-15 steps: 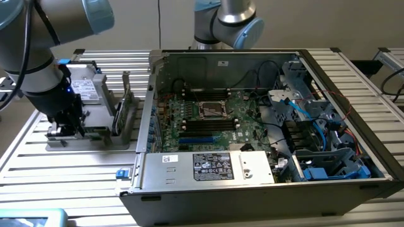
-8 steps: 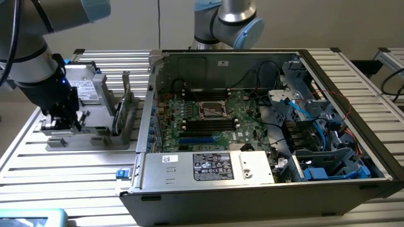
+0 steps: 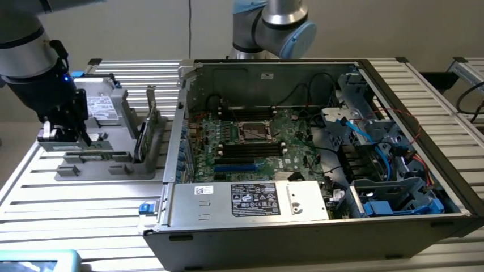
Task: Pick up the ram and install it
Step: 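Pick up the ram and move it above insertion slot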
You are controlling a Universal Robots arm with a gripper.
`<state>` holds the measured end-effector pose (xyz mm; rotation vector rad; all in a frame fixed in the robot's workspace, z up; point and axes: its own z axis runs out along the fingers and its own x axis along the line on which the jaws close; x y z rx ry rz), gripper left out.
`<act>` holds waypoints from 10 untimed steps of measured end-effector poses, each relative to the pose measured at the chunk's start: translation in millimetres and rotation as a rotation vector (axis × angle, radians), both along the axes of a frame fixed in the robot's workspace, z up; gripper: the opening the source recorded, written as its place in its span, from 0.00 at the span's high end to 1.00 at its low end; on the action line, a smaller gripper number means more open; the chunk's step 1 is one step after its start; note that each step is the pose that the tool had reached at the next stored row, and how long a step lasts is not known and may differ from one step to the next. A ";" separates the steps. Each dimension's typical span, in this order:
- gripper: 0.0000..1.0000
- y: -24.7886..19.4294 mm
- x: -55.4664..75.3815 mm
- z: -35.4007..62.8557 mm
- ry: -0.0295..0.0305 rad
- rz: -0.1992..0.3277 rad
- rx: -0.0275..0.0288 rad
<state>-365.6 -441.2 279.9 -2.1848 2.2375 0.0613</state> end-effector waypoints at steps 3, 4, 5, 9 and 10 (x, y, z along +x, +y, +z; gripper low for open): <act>0.88 0.0 1.3 13.9 0.0000 -0.004 0.0000; 0.88 0.0 2.0 18.6 0.0001 -0.005 -0.0001; 0.88 0.0 2.6 23.1 0.0001 -0.005 -0.0001; 0.88 0.0 6.1 40.9 0.0000 -0.007 -0.0001; 0.88 0.0 7.8 45.8 0.0001 -0.007 -0.0001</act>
